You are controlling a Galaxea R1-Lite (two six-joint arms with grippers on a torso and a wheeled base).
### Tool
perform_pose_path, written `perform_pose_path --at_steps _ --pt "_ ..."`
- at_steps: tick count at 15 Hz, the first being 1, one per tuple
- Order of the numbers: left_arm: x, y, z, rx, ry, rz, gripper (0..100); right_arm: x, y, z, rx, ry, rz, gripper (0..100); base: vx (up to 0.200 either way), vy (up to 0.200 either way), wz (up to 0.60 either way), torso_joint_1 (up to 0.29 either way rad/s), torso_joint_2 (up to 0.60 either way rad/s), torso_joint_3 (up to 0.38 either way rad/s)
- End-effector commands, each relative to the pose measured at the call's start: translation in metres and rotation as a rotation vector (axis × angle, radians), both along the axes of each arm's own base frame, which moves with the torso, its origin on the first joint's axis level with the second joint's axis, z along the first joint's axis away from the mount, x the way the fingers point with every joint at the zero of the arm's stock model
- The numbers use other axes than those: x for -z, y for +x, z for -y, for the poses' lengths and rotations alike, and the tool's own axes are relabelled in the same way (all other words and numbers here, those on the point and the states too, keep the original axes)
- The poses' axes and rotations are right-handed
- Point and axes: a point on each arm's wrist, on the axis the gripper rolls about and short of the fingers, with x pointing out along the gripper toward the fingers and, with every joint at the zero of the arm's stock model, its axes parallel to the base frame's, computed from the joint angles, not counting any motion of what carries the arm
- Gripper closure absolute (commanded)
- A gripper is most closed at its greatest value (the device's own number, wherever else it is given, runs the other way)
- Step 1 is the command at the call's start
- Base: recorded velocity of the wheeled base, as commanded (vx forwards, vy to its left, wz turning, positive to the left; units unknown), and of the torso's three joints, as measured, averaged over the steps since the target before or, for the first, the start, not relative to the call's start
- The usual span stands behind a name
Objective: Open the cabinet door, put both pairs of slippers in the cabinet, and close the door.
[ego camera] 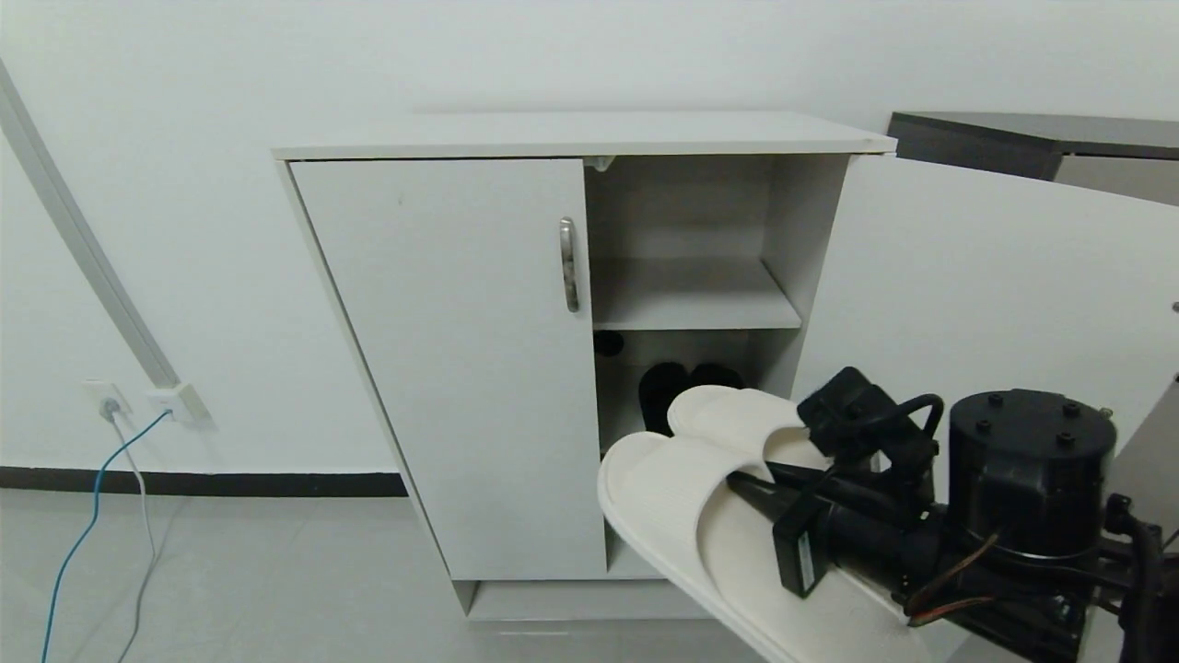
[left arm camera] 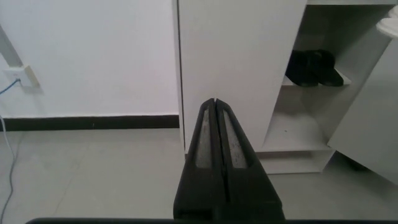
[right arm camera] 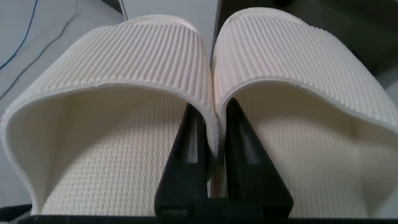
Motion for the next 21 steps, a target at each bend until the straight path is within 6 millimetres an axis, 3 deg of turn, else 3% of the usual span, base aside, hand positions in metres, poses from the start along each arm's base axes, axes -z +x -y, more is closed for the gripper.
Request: perform_pose_path --at_steps 1,2,4,6,11,16,21 --pt "0.000 0.000 0.000 -0.002 -0.001 0.001 100 -0.003 0.005 -0.010 0.043 0.016 -0.003 100 0.000 0.000 0.00 0.000 0.00 0.000" --pt "0.000 0.000 0.000 -0.001 -0.001 0.001 100 -0.004 0.006 -0.015 0.077 0.016 -0.004 100 0.000 0.000 0.00 0.000 0.00 0.000" --pt "0.000 0.000 0.000 -0.002 -0.001 0.001 100 -0.007 0.012 -0.048 0.282 0.038 -0.021 100 0.000 0.000 0.00 0.000 0.00 0.000" --pt "0.000 0.000 0.000 0.001 0.001 0.001 100 -0.010 0.019 -0.067 0.395 0.051 -0.046 100 0.000 0.000 0.00 0.000 0.00 0.000" --pt "0.000 0.000 0.000 0.001 0.001 0.001 100 -0.022 0.047 -0.101 0.628 0.079 -0.069 100 0.000 0.000 0.00 0.000 0.00 0.000" --pt "0.000 0.000 0.000 -0.001 0.002 0.001 100 -0.036 0.071 -0.097 0.684 0.064 -0.039 100 0.000 0.000 0.00 0.000 0.00 0.000" --pt "0.000 0.000 0.000 -0.001 0.002 0.001 100 -0.039 0.073 -0.097 0.685 0.069 -0.033 100 0.040 0.000 0.00 0.000 0.00 0.000"
